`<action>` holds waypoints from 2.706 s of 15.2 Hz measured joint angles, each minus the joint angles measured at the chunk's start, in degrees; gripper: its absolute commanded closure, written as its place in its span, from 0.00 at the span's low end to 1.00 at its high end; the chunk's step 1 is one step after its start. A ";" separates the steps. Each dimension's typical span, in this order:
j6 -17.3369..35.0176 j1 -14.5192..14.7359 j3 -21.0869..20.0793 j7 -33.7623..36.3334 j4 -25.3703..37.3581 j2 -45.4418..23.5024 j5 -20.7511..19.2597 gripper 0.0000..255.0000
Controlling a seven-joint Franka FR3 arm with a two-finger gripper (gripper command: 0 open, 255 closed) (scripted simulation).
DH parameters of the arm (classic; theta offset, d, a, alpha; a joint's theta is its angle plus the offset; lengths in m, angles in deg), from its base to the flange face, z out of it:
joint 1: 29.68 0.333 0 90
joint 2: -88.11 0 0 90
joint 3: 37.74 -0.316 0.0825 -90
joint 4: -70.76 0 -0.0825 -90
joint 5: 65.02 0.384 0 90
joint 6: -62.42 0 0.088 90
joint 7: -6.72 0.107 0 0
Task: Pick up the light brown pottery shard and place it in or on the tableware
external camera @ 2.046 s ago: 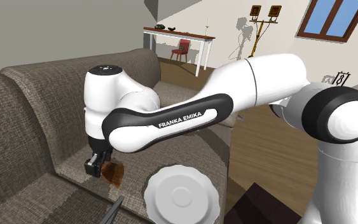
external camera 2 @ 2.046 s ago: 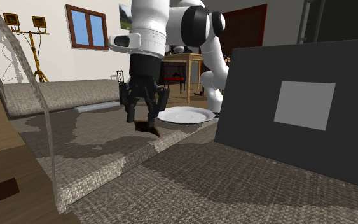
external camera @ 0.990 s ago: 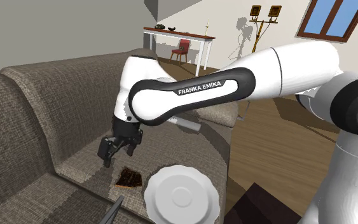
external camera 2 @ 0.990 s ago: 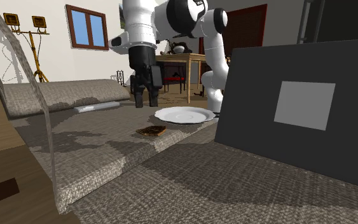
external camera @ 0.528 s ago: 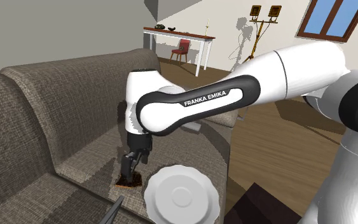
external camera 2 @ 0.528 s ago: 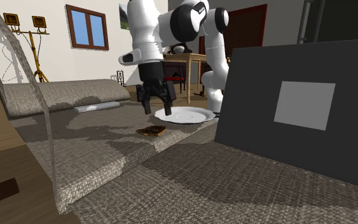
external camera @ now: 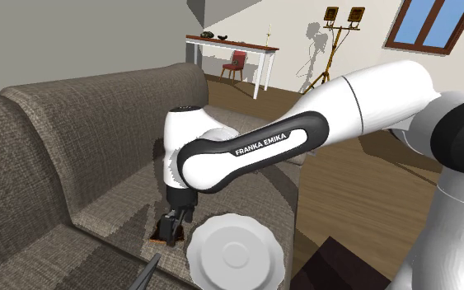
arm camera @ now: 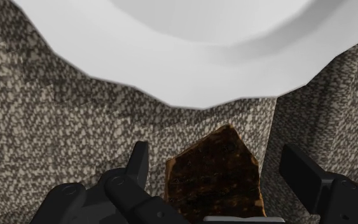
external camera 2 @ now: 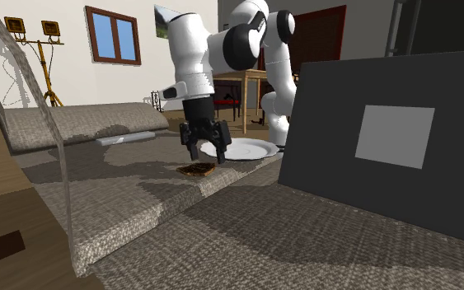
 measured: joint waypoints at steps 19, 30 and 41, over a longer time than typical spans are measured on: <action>-0.59 0.02 -0.08 0.07 0.38 0.27 0.11 1.00; -8.10 -0.50 -0.38 -0.26 5.19 3.28 1.46 1.00; -9.99 -2.61 0.19 -5.17 -5.85 17.25 8.30 1.00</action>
